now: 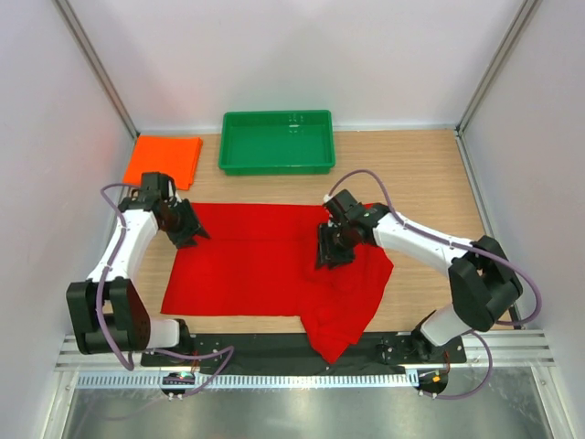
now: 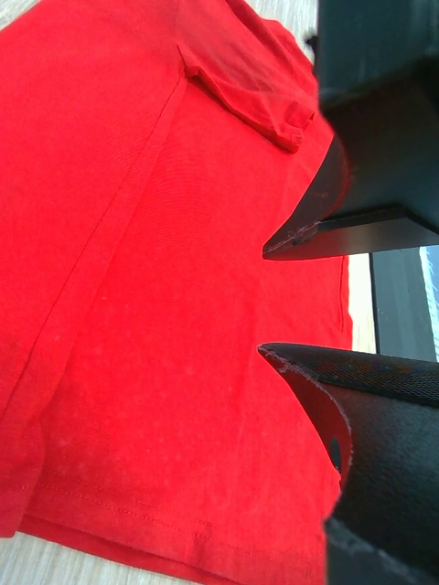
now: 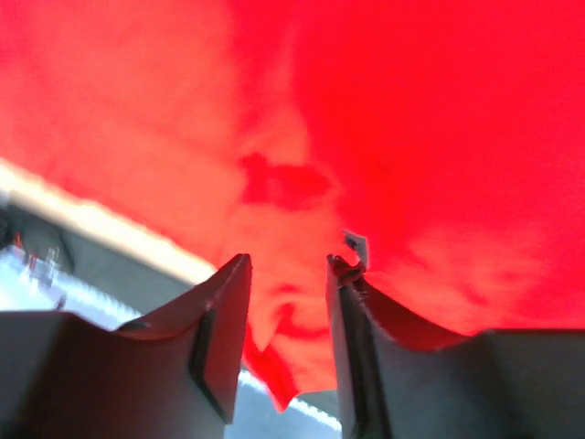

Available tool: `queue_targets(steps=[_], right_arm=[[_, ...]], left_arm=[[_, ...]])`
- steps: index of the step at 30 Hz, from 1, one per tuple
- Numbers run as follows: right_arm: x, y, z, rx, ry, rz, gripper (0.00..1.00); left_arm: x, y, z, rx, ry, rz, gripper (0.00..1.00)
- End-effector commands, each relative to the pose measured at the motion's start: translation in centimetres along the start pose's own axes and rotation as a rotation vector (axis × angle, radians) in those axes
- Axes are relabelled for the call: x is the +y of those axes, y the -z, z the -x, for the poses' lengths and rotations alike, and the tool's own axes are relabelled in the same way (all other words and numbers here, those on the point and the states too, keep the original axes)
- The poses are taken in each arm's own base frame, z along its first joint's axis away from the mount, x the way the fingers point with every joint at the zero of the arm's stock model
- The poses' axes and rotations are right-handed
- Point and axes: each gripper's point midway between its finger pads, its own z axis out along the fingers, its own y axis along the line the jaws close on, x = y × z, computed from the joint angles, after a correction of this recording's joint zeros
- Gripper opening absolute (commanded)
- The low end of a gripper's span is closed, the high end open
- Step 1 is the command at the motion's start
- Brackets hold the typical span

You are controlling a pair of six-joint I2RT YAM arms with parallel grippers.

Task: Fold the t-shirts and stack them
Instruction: Fold the tshirt

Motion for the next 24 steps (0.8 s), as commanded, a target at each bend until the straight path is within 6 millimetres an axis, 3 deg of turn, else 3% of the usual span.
queue_targets(steps=[1,3,10,13,18,24], right_arm=[[-3.7,2.3,3.8,-0.141,-0.06,-0.175,0.47],[-6.7,3.2,5.5,-0.232,-0.119,-0.342,0.55],[-9.9,2.7,9.1,-0.326,-0.243,-0.476,0.62],[-11.2,1.7,10.5,-0.34,-0.274,-0.507,0.62],[-13.2,0.0,11.5,-0.351,-0.333,-0.541,0.63],[-15.7,-1.8,11.9,-0.332,-0.364,-0.61,0.63]], left_arm=[[-1.2,0.2,1.8,-0.044,-0.036,-0.035,0.43],[-1.5,0.2,2.0,-0.045,-0.03,-0.042,0.43],[-2.2,-0.2,3.0,-0.043,-0.018,-0.058,0.43],[-1.8,-0.4,2.2,-0.034,-0.014,-0.055,0.43],[0.0,-0.9,0.6,-0.029,0.013,-0.003,0.44],[0.0,-0.3,0.3,-0.049,0.03,-0.009,0.45]])
